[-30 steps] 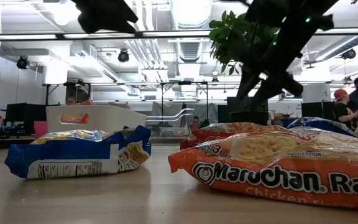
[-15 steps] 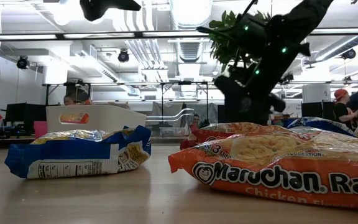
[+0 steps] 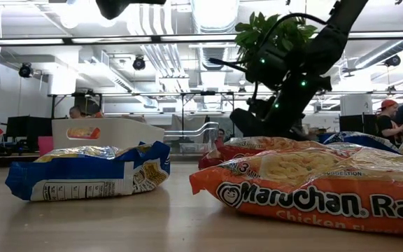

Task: Sort Maruchan noodles
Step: Put the red noodle pack into the transparent bin

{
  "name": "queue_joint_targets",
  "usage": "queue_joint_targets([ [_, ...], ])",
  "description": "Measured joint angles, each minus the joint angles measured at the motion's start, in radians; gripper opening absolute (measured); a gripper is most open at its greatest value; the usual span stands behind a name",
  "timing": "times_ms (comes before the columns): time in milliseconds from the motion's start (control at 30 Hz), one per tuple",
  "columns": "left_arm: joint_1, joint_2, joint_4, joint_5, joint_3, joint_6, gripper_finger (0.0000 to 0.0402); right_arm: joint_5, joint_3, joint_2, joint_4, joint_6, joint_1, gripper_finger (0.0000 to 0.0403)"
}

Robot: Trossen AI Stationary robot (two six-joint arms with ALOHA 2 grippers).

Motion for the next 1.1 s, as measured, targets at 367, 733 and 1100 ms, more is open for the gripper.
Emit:
queue_joint_targets([
  [367, 0.002, 0.000, -0.007, -0.046, 0.028, 0.083, 0.0113, -0.022, -0.004, -0.101, -0.011, -0.034, 0.017, 0.0038],
  [733, -0.005, -0.031, -0.300, -0.045, 0.260, 0.342, 0.0113, 0.083, -0.005, -0.385, -0.012, -0.016, 0.189, 0.0015],
  [1100, -0.015, -0.151, 0.081, 0.066, -0.066, 0.451, 0.0113, 0.255, -0.003, -0.467, 0.150, -0.199, 0.372, 0.0013],
])
